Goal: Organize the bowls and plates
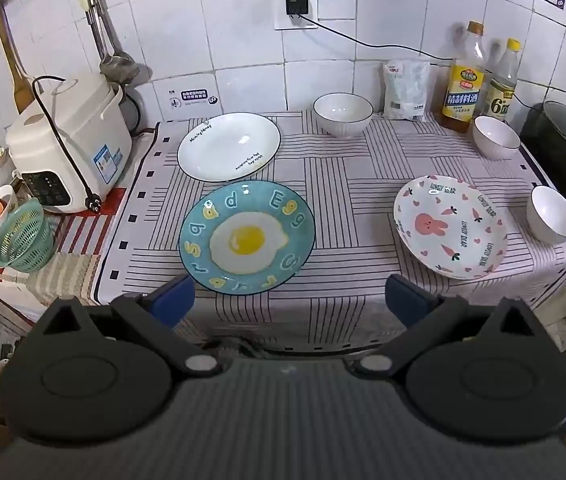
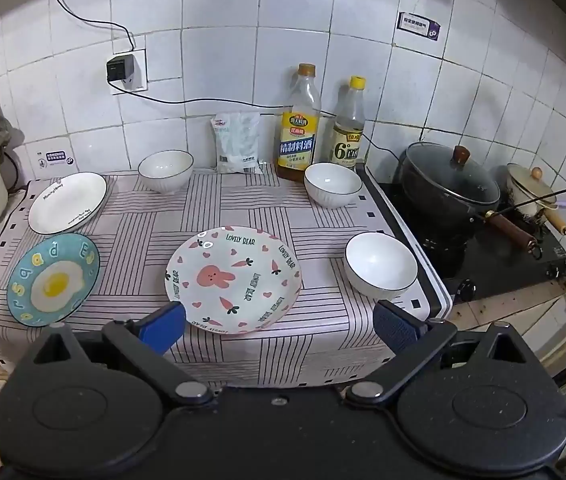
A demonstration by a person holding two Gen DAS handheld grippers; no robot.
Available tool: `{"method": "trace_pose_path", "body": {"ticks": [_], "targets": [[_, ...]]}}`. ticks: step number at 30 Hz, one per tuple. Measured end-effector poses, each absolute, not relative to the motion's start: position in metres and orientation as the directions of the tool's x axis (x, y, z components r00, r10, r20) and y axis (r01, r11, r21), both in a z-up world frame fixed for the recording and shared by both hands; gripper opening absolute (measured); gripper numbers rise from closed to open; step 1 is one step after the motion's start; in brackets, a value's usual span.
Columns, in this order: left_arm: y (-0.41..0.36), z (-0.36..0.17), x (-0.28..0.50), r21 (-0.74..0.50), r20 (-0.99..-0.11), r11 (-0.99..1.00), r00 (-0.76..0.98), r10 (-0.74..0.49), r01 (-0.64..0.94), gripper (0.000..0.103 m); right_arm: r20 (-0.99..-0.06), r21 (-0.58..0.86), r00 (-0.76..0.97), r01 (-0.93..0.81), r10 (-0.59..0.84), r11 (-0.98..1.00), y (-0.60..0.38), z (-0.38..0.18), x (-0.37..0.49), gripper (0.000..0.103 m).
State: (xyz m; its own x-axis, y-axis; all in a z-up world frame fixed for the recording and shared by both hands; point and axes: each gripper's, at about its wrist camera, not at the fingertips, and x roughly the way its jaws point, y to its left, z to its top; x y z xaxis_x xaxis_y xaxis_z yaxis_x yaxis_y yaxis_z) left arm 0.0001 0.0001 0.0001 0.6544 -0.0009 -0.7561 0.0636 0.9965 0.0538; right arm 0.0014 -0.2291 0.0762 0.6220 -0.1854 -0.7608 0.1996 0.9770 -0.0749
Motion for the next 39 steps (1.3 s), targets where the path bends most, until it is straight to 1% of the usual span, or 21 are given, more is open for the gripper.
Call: {"method": "trace_pose_path", "body": {"ticks": [8,16,17,18,19,26,28,39], "targets": [[-0.006,0.002,-0.005,0.092,-0.736,0.995,0.676,0.049,0.027,0.103,-0.772,-0.076,0.607,0.203,-0.186,0.976,-0.232,0.067,0.004,0.101],[-0.005,0.001,-0.003,0.103,-0.722,0.994,0.689,0.061,0.020,0.103,-0.771,-0.071,0.610,0.203,-0.183,0.977,-0.236,0.065,0.001,0.101],[-0.006,0.001,-0.005,0.125,-0.714,0.992,0.696,0.077,0.018,0.103,-0.771,-0.068,0.611,0.203,-0.181,0.977,-0.236,0.066,0.001,0.101],[-0.005,0.001,-0.006,0.120,-0.713,0.993,0.698,0.075,0.017,0.103,-0.771,-0.066,0.611,0.204,-0.180,0.977,-0.237,0.066,0.001,0.101],[-0.006,0.001,-0.006,0.156,-0.702,0.988,0.705,0.100,0.015,0.102,-0.770,-0.066,0.612,0.205,-0.180,0.977,-0.237,0.066,0.002,0.101],[-0.007,0.000,-0.008,0.122,-0.706,0.992,0.704,0.077,0.014,0.102,-0.767,-0.072,0.613,0.210,-0.189,0.975,-0.239,0.066,0.001,0.101],[-0.008,-0.001,-0.007,0.097,-0.737,0.995,0.673,0.061,0.017,0.102,-0.766,-0.069,0.615,0.212,-0.188,0.975,-0.240,0.066,0.001,0.101],[-0.001,-0.004,-0.002,0.009,-0.718,1.000,0.696,0.005,0.002,0.103,-0.760,-0.058,0.623,0.218,-0.185,0.974,-0.241,0.066,0.003,0.101]]}}
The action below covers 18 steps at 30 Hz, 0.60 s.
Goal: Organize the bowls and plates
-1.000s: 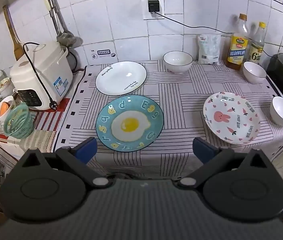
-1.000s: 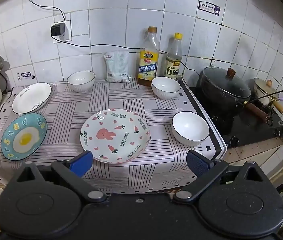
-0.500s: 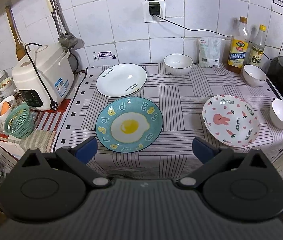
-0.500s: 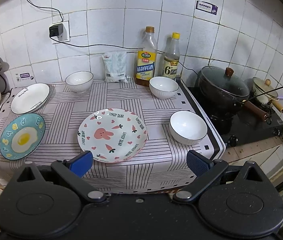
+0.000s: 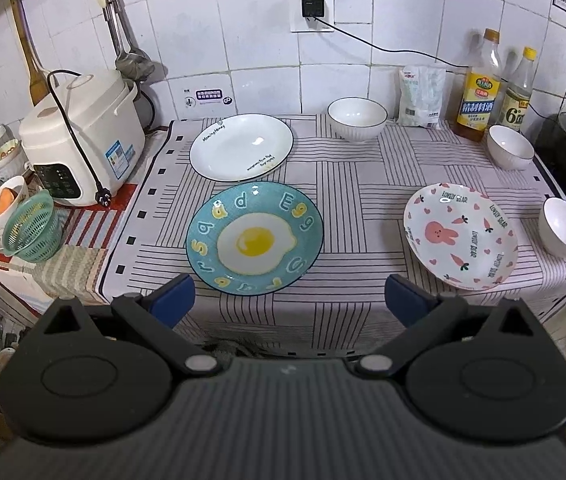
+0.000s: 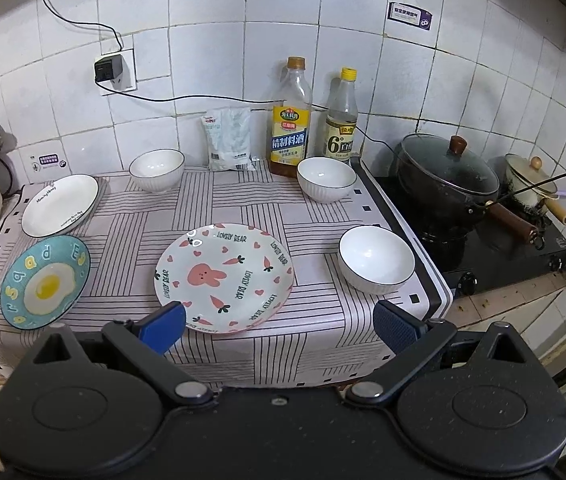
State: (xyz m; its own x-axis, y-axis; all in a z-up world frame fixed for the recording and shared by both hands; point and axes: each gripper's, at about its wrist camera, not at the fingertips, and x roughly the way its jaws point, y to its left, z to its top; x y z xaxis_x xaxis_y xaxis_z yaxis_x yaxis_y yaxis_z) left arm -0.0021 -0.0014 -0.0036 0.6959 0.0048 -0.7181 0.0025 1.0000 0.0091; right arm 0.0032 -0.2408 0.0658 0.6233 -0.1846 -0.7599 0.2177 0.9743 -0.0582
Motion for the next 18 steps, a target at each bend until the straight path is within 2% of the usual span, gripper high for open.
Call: {"method": "trace_pose_path", "body": {"ticks": [5,12,16,18], "targets": [[0.000,0.001,0.000,-0.022,-0.699,1.000,0.715,-0.022,0.009,0.103,-0.762,-0.056,0.622,0.213,-0.179,0.976,-0.241,0.065,0.005,0.101],[0.003,0.001,0.016,-0.058,-0.714,0.998,0.697,-0.056,0.021,0.100,-0.749,-0.051,0.642,0.191,-0.164,0.980,-0.247,0.064,0.014,0.101],[-0.002,-0.001,0.034,-0.082,-0.714,0.993,0.690,-0.116,0.082,0.100,-0.696,-0.030,0.704,0.168,-0.141,0.985,-0.254,0.060,0.023,0.101],[-0.011,-0.004,0.042,-0.051,-0.710,0.991,0.693,-0.124,0.126,0.100,-0.662,-0.052,0.737,0.133,-0.134,0.990,-0.254,0.052,0.029,0.101]]}}
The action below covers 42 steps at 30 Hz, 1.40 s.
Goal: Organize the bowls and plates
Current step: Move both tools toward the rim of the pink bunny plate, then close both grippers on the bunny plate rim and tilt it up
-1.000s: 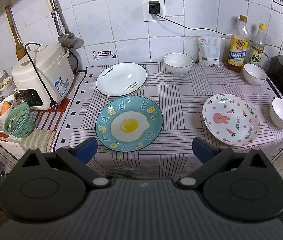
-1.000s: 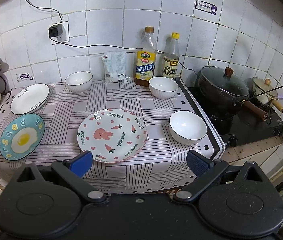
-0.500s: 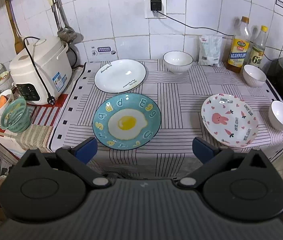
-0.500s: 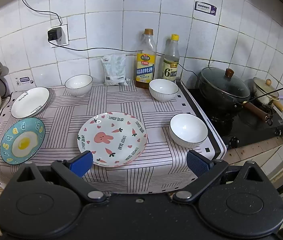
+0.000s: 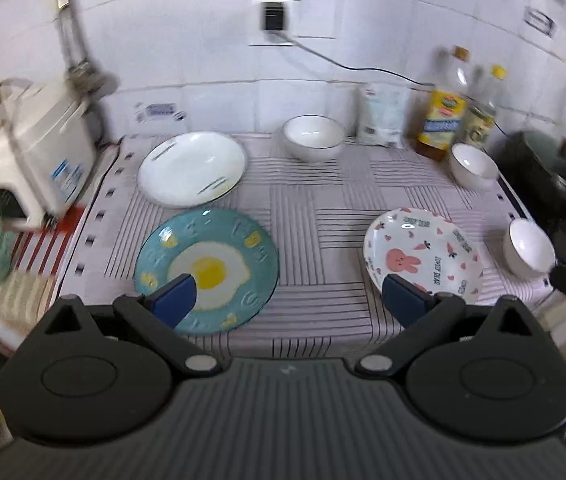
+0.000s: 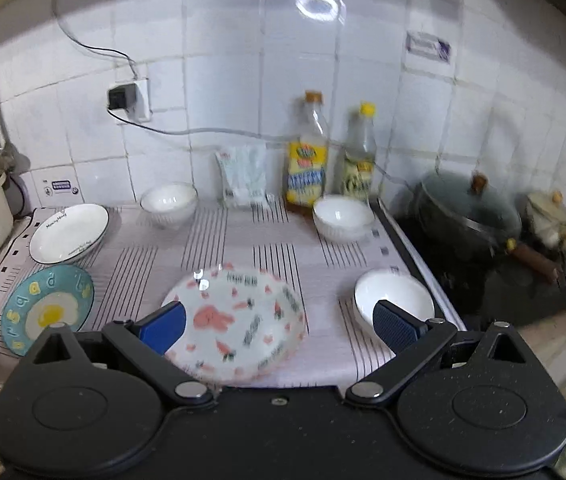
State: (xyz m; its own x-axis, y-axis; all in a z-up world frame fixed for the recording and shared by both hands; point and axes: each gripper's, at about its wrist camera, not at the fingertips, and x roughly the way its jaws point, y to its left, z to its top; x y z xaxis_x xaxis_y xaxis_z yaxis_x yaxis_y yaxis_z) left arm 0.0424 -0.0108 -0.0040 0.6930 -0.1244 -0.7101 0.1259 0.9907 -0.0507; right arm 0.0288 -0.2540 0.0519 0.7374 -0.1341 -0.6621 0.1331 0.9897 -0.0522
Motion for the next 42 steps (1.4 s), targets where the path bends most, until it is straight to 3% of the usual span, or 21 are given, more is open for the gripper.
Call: {"method": "trace_pose_path", "body": {"ticks": [3,6,8,16,19,21,25,29,30,31,38,42], "targets": [[-0.025,-0.011,0.056,-0.016,-0.687,0.988,0.716,-0.120,0.151,0.100,-0.634,-0.066,0.769,0.057,-0.086,0.996,-0.258,0.033,0.040,0.101],[-0.044,-0.027,0.077,0.003,-0.699,0.978,0.700,-0.146,0.207,0.097,-0.664,0.014,0.747,0.068,-0.042,0.998,-0.275,0.003,0.061,0.100],[-0.056,-0.041,0.091,0.012,-0.713,0.972,0.684,-0.157,0.236,0.097,-0.700,0.090,0.714,0.090,-0.001,0.992,-0.288,-0.021,0.076,0.092],[-0.082,-0.110,0.148,-0.105,-0.784,0.957,0.570,-0.246,0.269,0.097,-0.766,0.208,0.641,0.176,0.049,0.962,-0.315,-0.099,0.109,0.084],[-0.082,-0.135,0.171,-0.194,-0.795,0.948,0.525,-0.303,0.253,0.097,-0.777,0.236,0.628,0.219,0.049,0.947,-0.324,-0.119,0.115,0.075],[-0.087,-0.146,0.180,-0.191,-0.798,0.944,0.517,-0.308,0.269,0.097,-0.771,0.307,0.630,0.246,0.089,0.919,-0.333,-0.129,0.118,0.063],[-0.097,-0.165,0.190,-0.166,-0.800,0.933,0.510,-0.318,0.321,0.096,-0.719,0.420,0.673,0.224,0.171,0.880,-0.338,-0.141,0.118,0.053],[-0.098,-0.181,0.204,-0.210,-0.818,0.937,0.475,-0.325,0.279,0.079,-0.731,0.382,0.670,0.244,0.130,0.892,-0.335,-0.148,0.122,0.036],[-0.097,-0.184,0.207,-0.226,-0.820,0.935,0.466,-0.333,0.272,0.072,-0.731,0.380,0.671,0.250,0.124,0.891,-0.336,-0.148,0.121,0.025],[-0.097,-0.186,0.210,-0.234,-0.823,0.937,0.460,-0.333,0.260,0.069,-0.735,0.371,0.668,0.260,0.111,0.891,-0.338,-0.149,0.121,0.021],[-0.095,-0.197,0.215,-0.293,-0.834,0.923,0.404,-0.375,0.249,0.043,-0.723,0.395,0.676,0.237,0.141,0.888,-0.348,-0.152,0.119,0.019],[-0.101,-0.199,0.214,-0.341,-0.822,0.895,0.370,-0.433,0.288,0.015,-0.729,0.388,0.670,0.234,0.141,0.892,-0.348,-0.151,0.121,0.020]]}}
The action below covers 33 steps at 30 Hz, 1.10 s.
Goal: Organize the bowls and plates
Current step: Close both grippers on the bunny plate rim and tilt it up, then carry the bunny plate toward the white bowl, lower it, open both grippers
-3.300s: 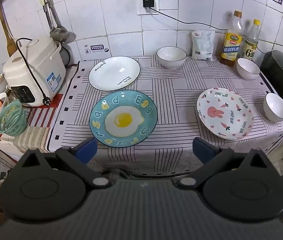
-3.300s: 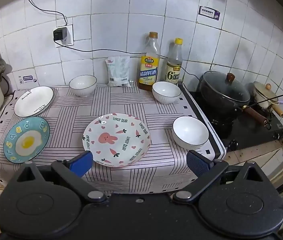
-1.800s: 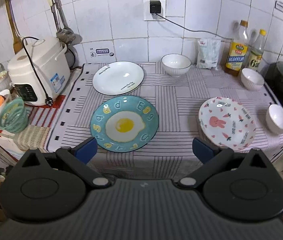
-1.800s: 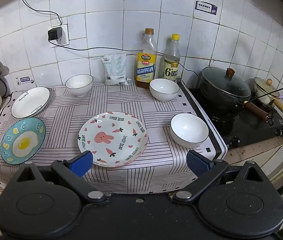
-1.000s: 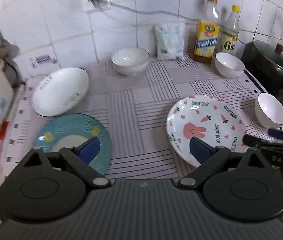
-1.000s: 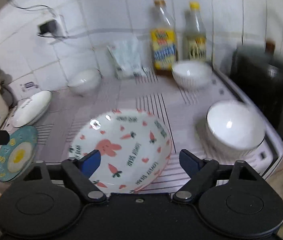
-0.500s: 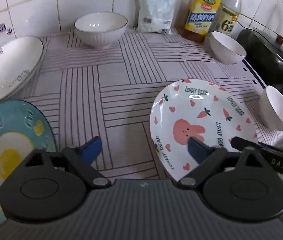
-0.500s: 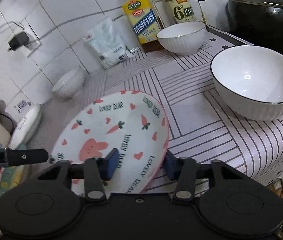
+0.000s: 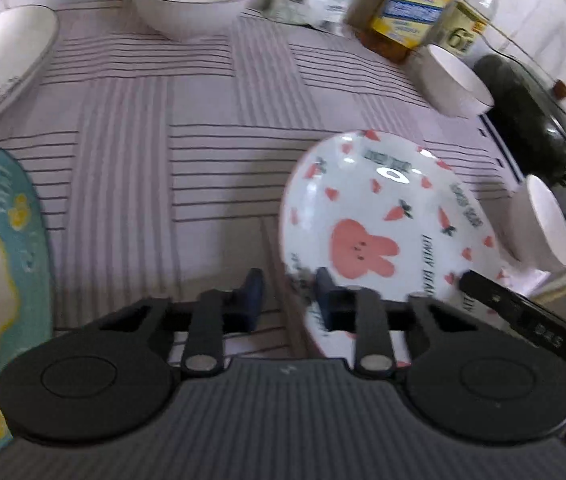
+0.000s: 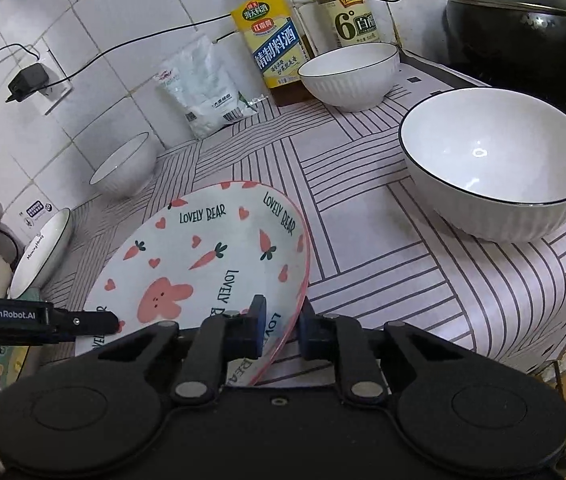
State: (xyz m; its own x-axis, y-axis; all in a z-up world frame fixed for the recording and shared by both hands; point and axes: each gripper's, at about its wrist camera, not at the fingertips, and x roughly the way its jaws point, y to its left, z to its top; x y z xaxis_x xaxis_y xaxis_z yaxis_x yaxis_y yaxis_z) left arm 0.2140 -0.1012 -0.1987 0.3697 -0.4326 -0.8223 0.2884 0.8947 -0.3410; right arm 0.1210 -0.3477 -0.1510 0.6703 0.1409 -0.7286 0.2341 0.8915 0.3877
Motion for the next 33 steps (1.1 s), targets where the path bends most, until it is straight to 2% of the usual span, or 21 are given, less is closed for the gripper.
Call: {"method": "trace_pose_path", "body": {"ticks": [13,24,33], "targets": [[-0.105,-0.175,0.221,-0.257,-0.816,0.914,0.436,-0.380,0.315,0.016,-0.740,0.342,0.649,0.136,0.177,0.930,-0.339,-0.131,0.138,0.021],[-0.102,-0.156,0.275,-0.236,-0.792,0.916,0.482,-0.375,0.324,0.017,-0.694,0.320,0.693,0.053,0.196,0.946,-0.338,-0.121,0.197,0.023],[-0.106,-0.168,0.313,-0.231,-0.803,0.923,0.476,-0.359,0.307,0.018,-0.698,0.304,0.690,0.042,0.192,0.952,-0.337,-0.135,0.234,0.023]]}}
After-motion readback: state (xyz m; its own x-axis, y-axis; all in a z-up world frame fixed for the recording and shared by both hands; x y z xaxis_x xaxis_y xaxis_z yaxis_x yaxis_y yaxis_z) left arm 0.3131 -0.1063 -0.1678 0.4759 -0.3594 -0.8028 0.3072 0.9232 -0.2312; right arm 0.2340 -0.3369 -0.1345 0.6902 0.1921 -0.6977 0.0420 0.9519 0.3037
